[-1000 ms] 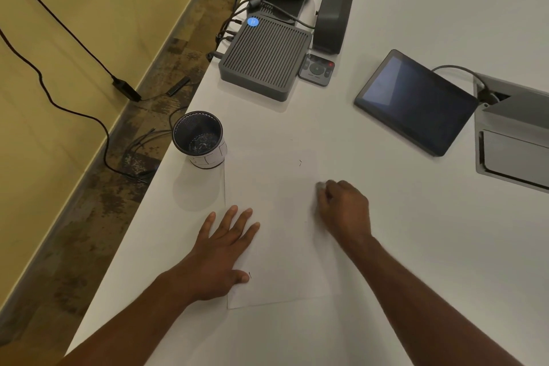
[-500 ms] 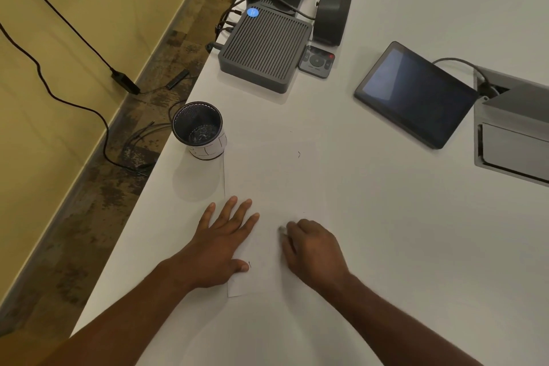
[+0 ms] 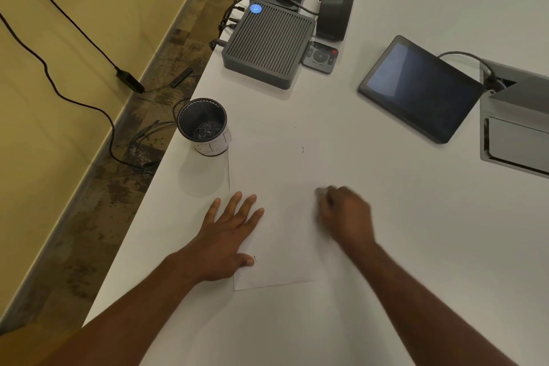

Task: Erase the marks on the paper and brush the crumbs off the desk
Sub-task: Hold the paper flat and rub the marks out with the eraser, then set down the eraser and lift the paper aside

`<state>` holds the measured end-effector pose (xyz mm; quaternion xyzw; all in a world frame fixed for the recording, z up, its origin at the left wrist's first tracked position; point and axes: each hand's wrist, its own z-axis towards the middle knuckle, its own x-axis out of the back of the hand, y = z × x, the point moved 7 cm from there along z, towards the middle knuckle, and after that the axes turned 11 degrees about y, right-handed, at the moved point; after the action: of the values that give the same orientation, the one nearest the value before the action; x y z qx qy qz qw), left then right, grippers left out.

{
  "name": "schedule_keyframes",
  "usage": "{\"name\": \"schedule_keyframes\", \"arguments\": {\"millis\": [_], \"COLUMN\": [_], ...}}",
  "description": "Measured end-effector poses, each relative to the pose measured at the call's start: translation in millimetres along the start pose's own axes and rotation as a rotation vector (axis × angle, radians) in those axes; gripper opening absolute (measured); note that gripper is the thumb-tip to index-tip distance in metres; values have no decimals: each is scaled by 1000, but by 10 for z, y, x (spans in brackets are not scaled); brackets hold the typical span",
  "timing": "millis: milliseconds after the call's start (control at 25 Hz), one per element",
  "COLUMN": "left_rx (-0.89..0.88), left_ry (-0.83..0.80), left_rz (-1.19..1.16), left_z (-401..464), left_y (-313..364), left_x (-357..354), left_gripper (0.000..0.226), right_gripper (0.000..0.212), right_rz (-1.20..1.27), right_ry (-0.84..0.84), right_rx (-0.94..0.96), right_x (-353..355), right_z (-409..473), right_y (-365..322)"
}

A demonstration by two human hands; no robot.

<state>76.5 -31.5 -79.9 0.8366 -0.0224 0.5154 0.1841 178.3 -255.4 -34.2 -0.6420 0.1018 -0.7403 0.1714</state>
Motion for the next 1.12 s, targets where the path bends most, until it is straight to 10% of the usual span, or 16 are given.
{"name": "schedule_keyframes", "arguments": {"millis": [360,880,1120], "left_rx": [4,386,364], "left_ry": [65,325,379], "left_rz": [-77,-202,-183], "left_z": [-28,-128,-134], "left_y": [14,-103,-117], "left_x": [31,72,53], "left_gripper": [103,70,71], "right_gripper": [31,39,61], "right_rz": [311,44,269], "right_ry": [-21,-102,-149], "right_rx": [-746,-370,-643], "right_x": [144,-21,0], "right_z": [63,-433,-387], "right_y": [870,-40,0]}}
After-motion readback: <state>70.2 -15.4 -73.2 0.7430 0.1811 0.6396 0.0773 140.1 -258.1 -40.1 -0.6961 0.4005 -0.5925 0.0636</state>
